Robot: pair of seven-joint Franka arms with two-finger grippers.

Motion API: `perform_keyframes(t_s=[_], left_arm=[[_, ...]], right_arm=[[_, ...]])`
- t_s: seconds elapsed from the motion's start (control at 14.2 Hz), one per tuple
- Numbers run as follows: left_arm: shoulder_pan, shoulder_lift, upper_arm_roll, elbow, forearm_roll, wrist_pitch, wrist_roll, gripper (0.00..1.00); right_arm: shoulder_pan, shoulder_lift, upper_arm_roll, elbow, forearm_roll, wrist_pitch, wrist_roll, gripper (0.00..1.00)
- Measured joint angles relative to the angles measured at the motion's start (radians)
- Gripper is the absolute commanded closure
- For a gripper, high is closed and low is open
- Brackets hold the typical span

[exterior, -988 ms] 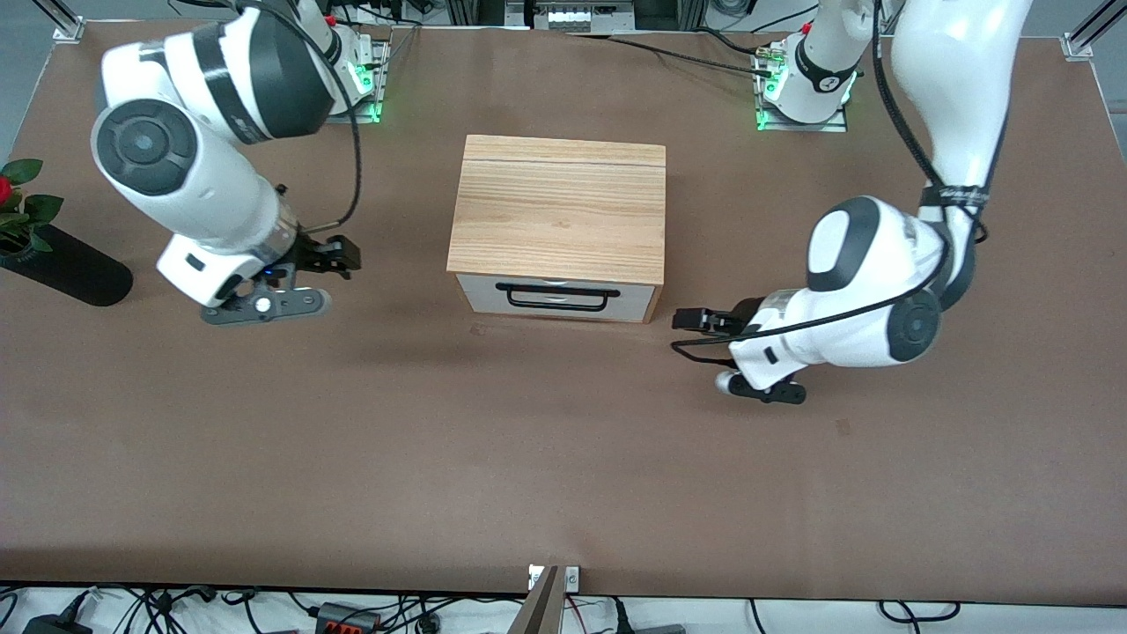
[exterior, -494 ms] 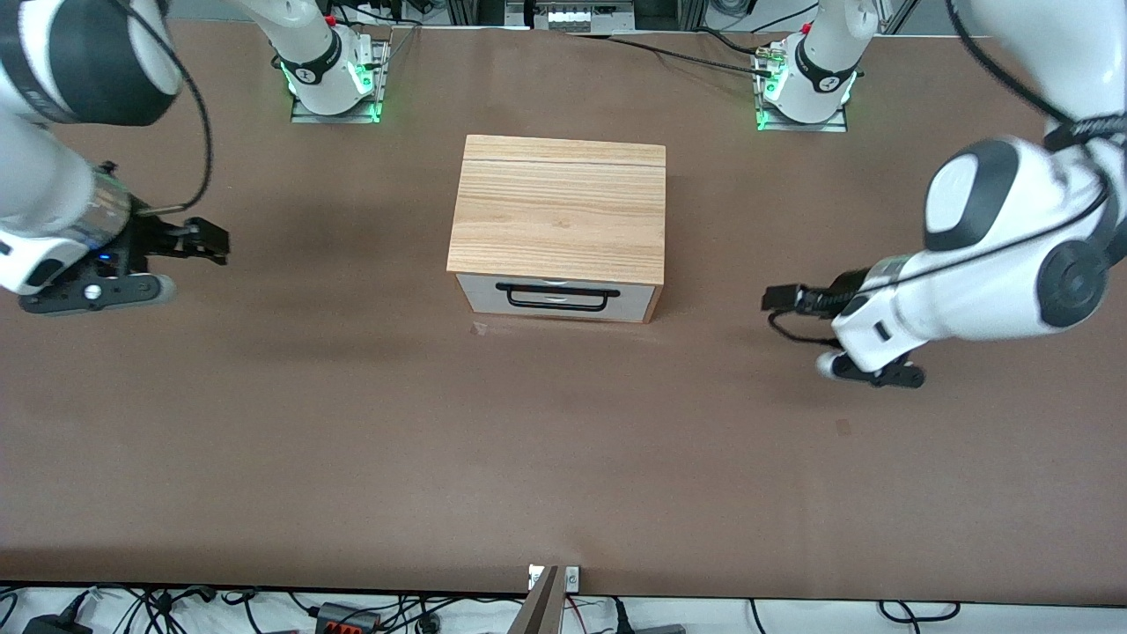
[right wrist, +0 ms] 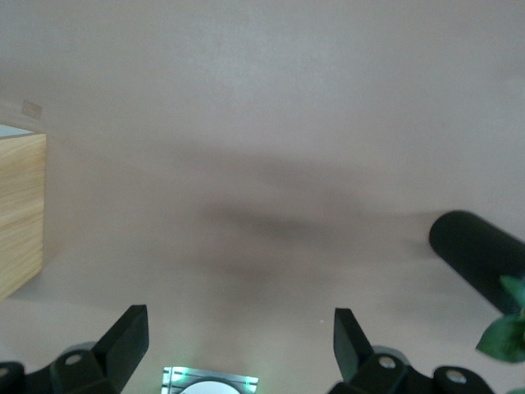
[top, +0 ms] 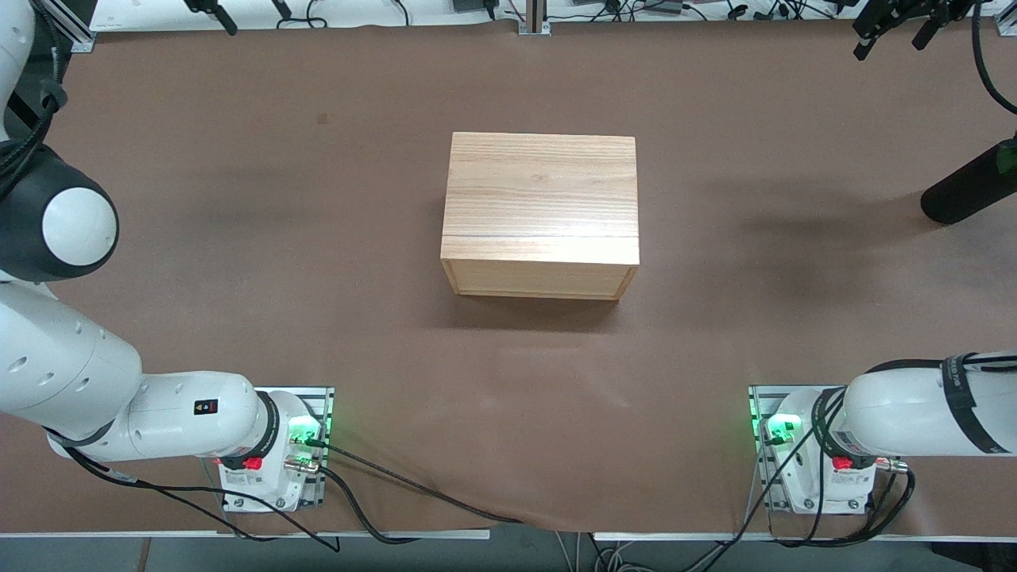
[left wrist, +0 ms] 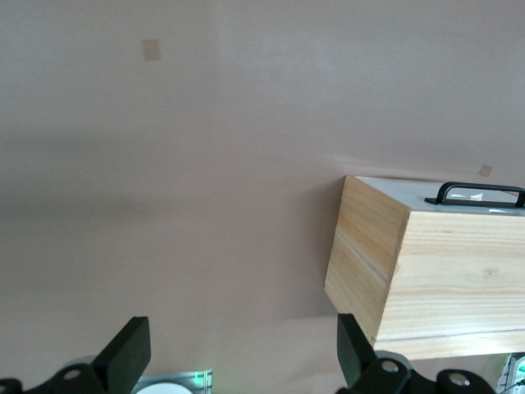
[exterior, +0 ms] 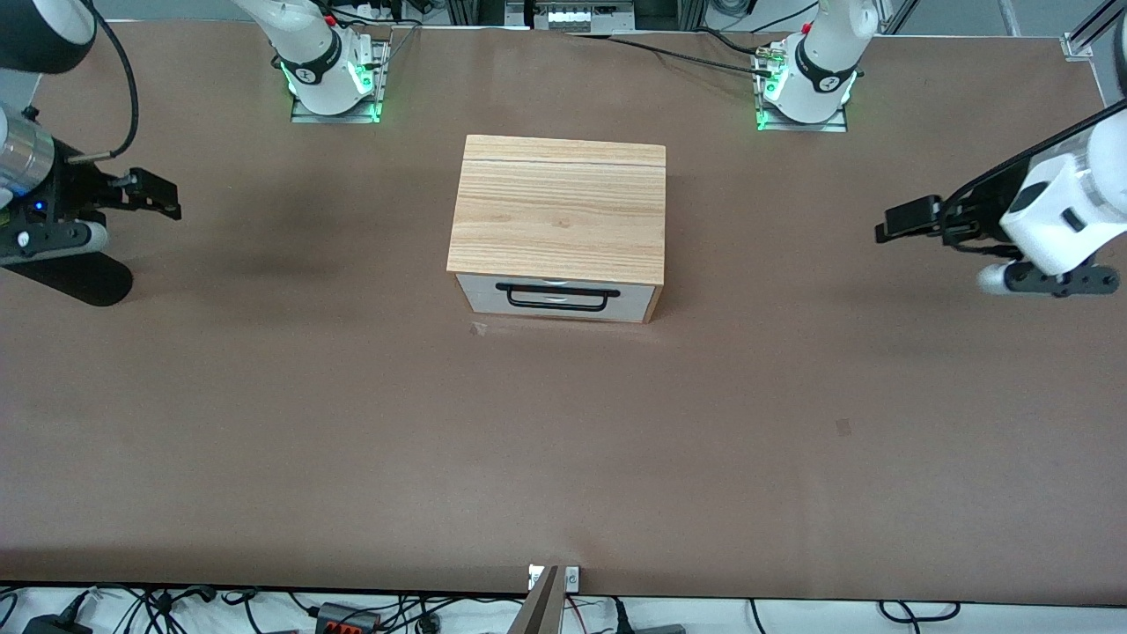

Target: Close drawer with both arms simultaneously

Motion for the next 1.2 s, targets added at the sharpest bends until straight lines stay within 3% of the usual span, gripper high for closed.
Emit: perform_keyframes(t_s=[0.28, 0.42, 0.56, 0.78, 1.2], left_arm=[[0.001, -0.059, -0.026, -0.154, 0.021, 0.042, -0.001, 0.00], [-0.003, -0.102, -0.053, -0.230, 0.025, 0.121, -0.023, 0.00], [-0.004, -0.185, -0.078, -0.351, 0.028, 0.227, -0.053, 0.00], [-0.003, -0.325, -0.094, -0.516, 0.030, 0.301, -0.062, 0.00], [-0.008, -0.356, -0.095, -0.540, 0.094, 0.299, -0.061, 0.00]], right_arm=[[-0.006, -0.064, -0.002, -0.075, 0.011, 0.118, 0.049, 0.00], [-0.002, -0.067, -0.050, -0.070, 0.021, 0.140, 0.052, 0.00], [0.013, -0.067, -0.127, -0.066, 0.049, 0.140, 0.044, 0.00], [0.018, -0.067, -0.130, -0.059, 0.055, 0.138, 0.043, 0.00], [0.017, -0.019, -0.089, 0.028, 0.055, 0.066, 0.050, 0.00]])
